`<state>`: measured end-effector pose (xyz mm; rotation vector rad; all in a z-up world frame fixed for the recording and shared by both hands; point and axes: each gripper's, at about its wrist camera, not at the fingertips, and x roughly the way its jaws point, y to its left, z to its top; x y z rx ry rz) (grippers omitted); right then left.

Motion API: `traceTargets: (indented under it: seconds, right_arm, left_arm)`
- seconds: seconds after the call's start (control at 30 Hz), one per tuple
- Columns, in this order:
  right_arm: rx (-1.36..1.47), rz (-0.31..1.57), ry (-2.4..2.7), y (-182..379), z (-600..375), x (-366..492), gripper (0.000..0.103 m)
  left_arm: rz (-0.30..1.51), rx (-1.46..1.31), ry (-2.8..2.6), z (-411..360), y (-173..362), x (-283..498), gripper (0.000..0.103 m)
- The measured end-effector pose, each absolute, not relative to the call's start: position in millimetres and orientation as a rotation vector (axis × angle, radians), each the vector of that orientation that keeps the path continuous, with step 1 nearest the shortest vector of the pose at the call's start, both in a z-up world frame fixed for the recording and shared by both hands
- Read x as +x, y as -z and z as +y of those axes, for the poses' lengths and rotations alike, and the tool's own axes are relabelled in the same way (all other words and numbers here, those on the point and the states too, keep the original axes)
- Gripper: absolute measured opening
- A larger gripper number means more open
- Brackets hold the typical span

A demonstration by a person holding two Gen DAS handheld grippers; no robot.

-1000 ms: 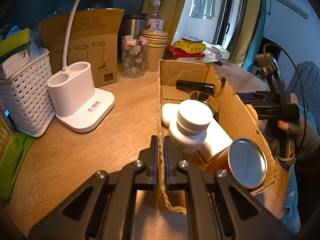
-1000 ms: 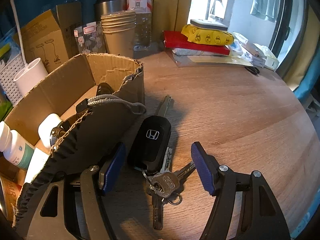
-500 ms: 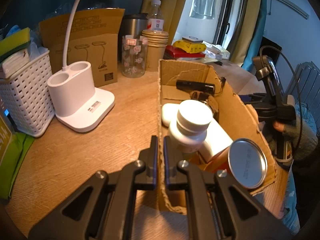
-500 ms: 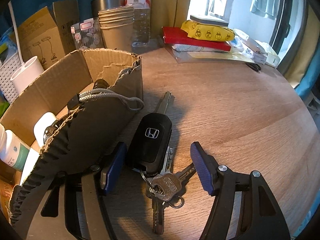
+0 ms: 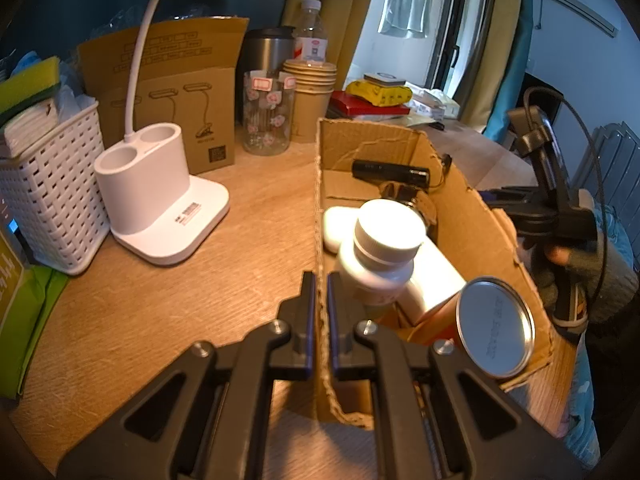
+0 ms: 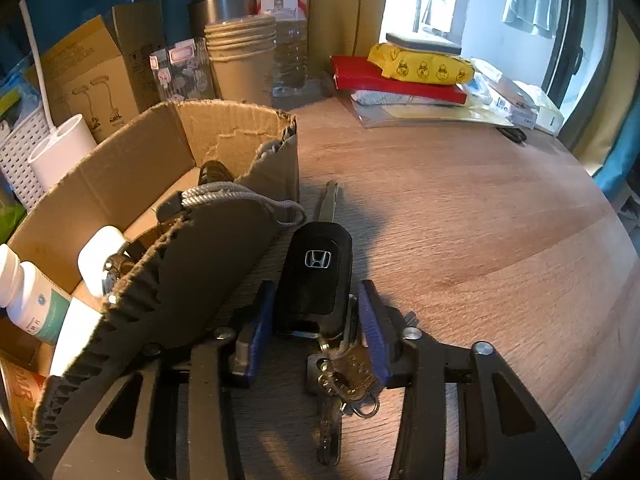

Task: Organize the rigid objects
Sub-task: 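Grasp the car key fob with the right gripper and lift it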

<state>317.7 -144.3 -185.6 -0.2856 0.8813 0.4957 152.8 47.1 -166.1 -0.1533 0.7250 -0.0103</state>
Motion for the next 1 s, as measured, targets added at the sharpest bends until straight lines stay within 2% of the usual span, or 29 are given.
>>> traceTargets:
  seconds: [0.37, 1.0]
  right_arm:
    - [-0.232, 0.861, -0.493, 171, -151, 312, 0.038]
    - [-0.168, 0.743, -0.490, 112, -163, 290, 0.038]
  left_arm:
    - [0.725, -0.154, 0.010, 47, 166, 153, 0.006]
    - [0.725, -0.154, 0.010, 47, 166, 153, 0.006]
